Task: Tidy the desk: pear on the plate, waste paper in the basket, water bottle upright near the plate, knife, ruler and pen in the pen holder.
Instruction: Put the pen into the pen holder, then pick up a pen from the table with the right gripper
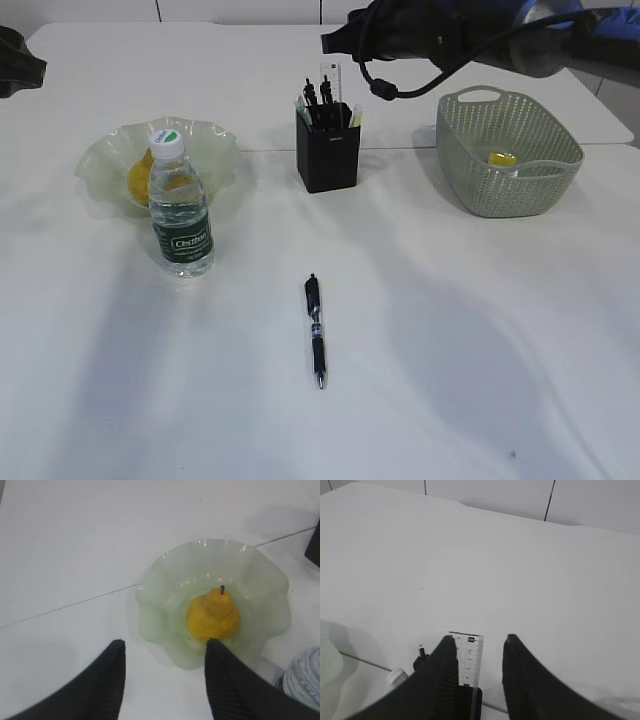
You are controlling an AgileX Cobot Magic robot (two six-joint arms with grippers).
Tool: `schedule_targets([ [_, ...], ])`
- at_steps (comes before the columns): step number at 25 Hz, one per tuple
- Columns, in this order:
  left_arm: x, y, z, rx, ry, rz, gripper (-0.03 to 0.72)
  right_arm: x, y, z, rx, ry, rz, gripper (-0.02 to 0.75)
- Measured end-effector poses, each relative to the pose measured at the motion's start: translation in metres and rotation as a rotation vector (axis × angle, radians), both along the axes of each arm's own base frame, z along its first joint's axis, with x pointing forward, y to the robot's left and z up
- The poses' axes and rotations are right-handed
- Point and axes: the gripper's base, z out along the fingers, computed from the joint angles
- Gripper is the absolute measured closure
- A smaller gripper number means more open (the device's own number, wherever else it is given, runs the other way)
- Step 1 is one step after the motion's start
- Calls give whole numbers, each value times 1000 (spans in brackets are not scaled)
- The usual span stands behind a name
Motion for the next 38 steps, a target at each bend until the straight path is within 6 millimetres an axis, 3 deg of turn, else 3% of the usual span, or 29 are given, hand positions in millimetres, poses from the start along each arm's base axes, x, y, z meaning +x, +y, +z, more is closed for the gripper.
schedule_targets([
  [8, 0, 0, 0, 0, 0, 0, 325, -19, -1, 18, 12, 179, -50, 498],
  [16, 0, 0, 0, 0, 0, 0, 325, -46, 17, 41, 0, 302, -35, 498],
  [23, 0, 0, 0, -2, 0, 1, 325, -66, 23, 29, -110, 520, -31, 498],
  [31, 0, 0, 0, -2, 0, 1, 325, -87, 30, 18, -40, 793, -4, 498],
  [38, -2, 0, -3, -2, 37, 8, 325, -101, 40, 14, -60, 897, 1, 498],
])
